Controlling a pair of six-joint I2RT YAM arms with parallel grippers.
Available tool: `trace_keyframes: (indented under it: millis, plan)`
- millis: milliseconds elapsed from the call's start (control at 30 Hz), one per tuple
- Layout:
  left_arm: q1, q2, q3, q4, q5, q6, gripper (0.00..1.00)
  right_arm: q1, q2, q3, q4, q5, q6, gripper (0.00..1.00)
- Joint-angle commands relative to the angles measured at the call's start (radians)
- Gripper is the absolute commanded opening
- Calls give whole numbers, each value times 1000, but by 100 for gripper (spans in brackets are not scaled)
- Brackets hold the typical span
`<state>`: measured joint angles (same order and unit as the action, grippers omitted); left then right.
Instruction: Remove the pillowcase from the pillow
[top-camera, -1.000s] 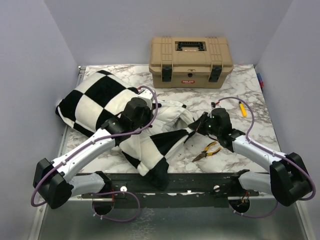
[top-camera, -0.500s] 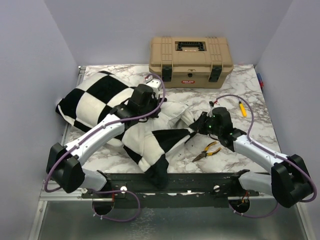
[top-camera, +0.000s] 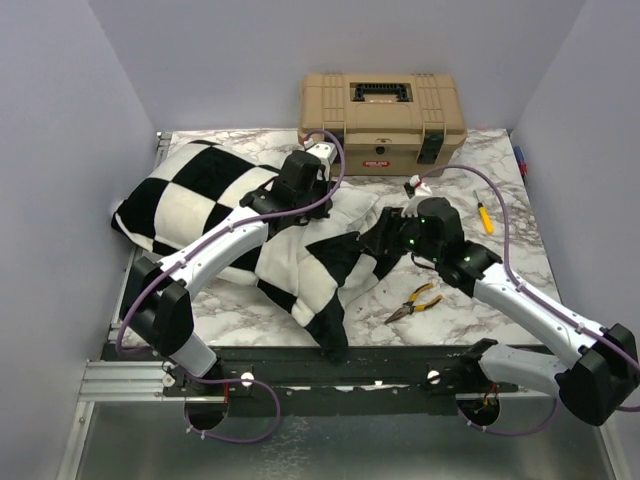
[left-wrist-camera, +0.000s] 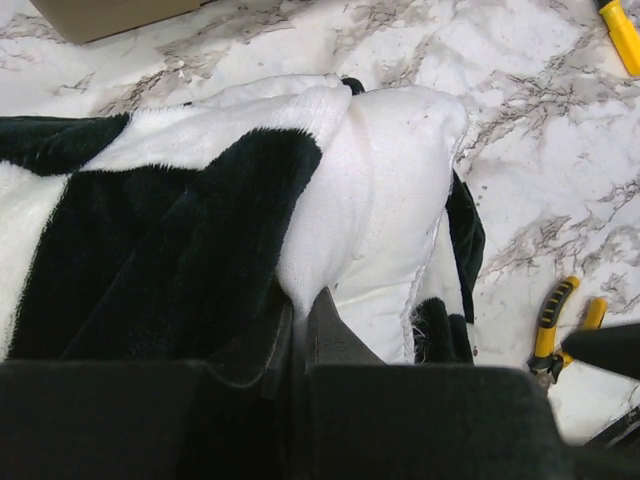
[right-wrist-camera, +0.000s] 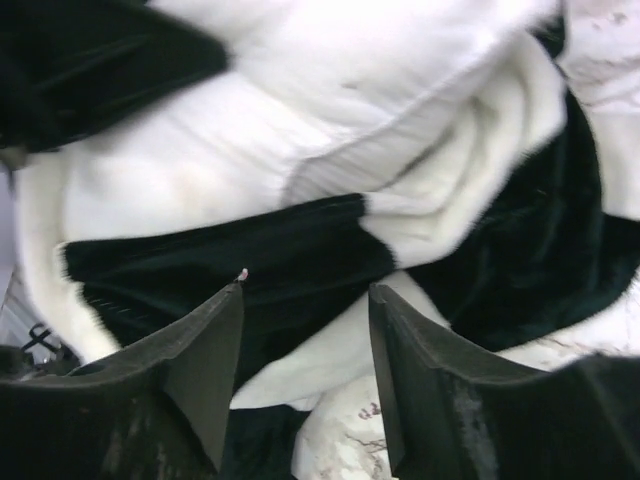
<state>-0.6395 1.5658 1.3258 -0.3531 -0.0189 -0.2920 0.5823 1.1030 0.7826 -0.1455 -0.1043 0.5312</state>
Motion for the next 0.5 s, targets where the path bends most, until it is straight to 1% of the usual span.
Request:
trace_keyframes:
  millis: [0, 33, 200, 300, 467]
  plan:
    - [14, -19, -38, 57, -53, 7, 0, 130, 34, 111, -80, 93, -30, 61]
    - [15, -24, -47, 60, -58, 10, 0, 164, 53, 137, -87, 115, -29, 63]
    - [22, -60, -102, 80, -97, 8, 0, 351, 173, 277, -152, 322, -16, 71]
    - [22, -85, -130, 90, -114, 9, 0, 411, 249, 367, -203, 397, 4, 73]
    - [22, -97, -143, 94, -151, 14, 0, 479, 341, 461, -263, 494, 15, 74]
